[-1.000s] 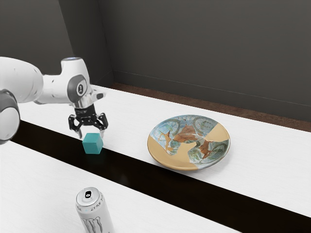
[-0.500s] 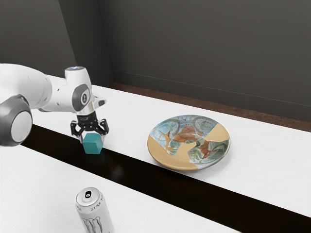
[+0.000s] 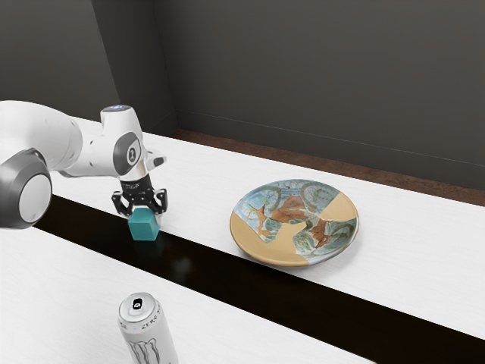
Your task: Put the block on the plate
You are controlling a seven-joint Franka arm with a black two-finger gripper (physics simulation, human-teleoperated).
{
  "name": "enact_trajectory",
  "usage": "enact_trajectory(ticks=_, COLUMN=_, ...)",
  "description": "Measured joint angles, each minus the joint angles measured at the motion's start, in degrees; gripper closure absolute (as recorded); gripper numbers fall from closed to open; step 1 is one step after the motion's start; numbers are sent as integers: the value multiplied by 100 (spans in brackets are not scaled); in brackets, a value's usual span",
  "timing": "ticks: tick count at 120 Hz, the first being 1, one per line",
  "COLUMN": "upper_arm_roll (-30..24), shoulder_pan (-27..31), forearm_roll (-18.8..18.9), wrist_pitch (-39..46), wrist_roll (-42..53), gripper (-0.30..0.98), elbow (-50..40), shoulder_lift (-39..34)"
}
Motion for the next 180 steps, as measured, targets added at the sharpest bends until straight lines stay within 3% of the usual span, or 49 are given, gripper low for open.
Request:
enact_trajectory(ticks=40, upper_arm_roll=-23, shoulder_pan=-12, forearm_roll=18, wrist_pitch=-123, wrist_roll=85, gripper=30, elbow=283, shoulder_lift=-125)
enact_trajectory(ticks=71, upper_arm_roll=-582, shoulder_pan=-470, forearm_roll=79, wrist_pitch=-799, wrist_roll=91, gripper=30, elbow=1316, shoulder_lift=-204)
enact_trajectory(ticks=84, upper_arm_roll=-756, shoulder_pan=-850, forearm_roll=94, wrist_pitch=-1275, wrist_roll=51, gripper=30, elbow=2231, shoulder_lift=261)
enact_trajectory(ticks=105, upper_arm_roll=-894, shoulder_pan=-1103, forearm_roll=94, wrist_pitch=-2180, wrist_roll=-36, gripper=30, elbow=4751, shoulder_lift=2018)
enact_trajectory(ticks=120, upper_arm_roll=-991, shoulder_pan=-1289, forearm_roll=93, wrist_pitch=-2567, wrist_roll=-90, gripper=31, elbow=5417, shoulder_lift=2534)
enact_trajectory(ticks=140, upper_arm_roll=-1102, shoulder_pan=-1415, forearm_roll=98, wrist_pitch=-2824, wrist_roll=-150, gripper=30, elbow=5510, shoulder_lift=2592)
enact_trajectory(ticks=160, upper_arm_roll=-1181, shoulder_pan=-1470, forearm_roll=307, wrist_pitch=-3001, wrist_roll=-195, gripper=14, elbow=5574, shoulder_lift=2475)
enact_trajectory(ticks=168, upper_arm_roll=-1187, shoulder_pan=-1473, forearm_roll=383, wrist_pitch=-3007, wrist_roll=-210, gripper=10, elbow=4884, shoulder_lift=1739)
enact_trajectory(ticks=180, upper_arm_roll=-1258, shoulder_pan=-1465, forearm_roll=449, wrist_pitch=-2683, wrist_roll=-250, gripper=6, elbow=2416, shoulder_lift=-279)
